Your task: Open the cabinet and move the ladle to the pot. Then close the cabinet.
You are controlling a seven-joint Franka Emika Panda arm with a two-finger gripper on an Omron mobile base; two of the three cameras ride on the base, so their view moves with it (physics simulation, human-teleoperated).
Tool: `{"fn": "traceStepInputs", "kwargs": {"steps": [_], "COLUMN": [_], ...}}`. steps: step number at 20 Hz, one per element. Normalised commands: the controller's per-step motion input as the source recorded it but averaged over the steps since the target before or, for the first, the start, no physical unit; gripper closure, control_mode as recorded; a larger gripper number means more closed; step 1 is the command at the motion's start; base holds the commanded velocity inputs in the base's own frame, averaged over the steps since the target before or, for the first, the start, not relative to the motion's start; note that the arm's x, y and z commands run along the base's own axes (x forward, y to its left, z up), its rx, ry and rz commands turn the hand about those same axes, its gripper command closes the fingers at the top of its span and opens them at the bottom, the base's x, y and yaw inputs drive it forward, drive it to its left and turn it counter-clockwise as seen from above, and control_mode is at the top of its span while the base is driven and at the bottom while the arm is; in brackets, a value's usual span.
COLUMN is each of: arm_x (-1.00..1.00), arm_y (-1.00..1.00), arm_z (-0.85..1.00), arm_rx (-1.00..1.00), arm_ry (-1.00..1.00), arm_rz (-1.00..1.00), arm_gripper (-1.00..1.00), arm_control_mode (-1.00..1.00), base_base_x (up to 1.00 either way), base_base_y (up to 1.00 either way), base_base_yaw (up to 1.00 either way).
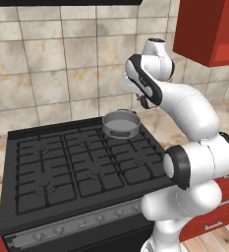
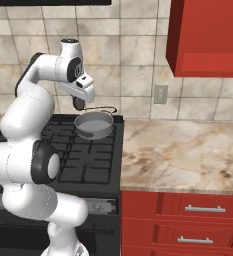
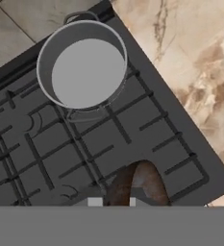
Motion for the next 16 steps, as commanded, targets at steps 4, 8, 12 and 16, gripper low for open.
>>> {"fn": "traceStepInputs", "kwargs": {"steps": [4,8,12,16], "arm_x": [0.69,0.76,0.49,0.25], "arm_y": [0.00,0.00,0.00,0.02], "arm_z": [-0.61,-0.63,-0.42,-0.30], "arm_rx": [0.00,0.00,-0.01,-0.03], "arm_ry": [0.00,0.01,0.00,0.00], "arm_rz": [0.00,0.00,0.00,0.00], "arm_gripper": [1.00,1.00,1.00,1.00], "arm_control_mode": [-1.00,-1.00,-1.00,-1.00], "base_base_x": [0.00,0.00,0.00,0.00], "base_base_y": [0.00,0.00,0.00,0.00], "base_base_yaw": [0.00,0.00,0.00,0.00]}}
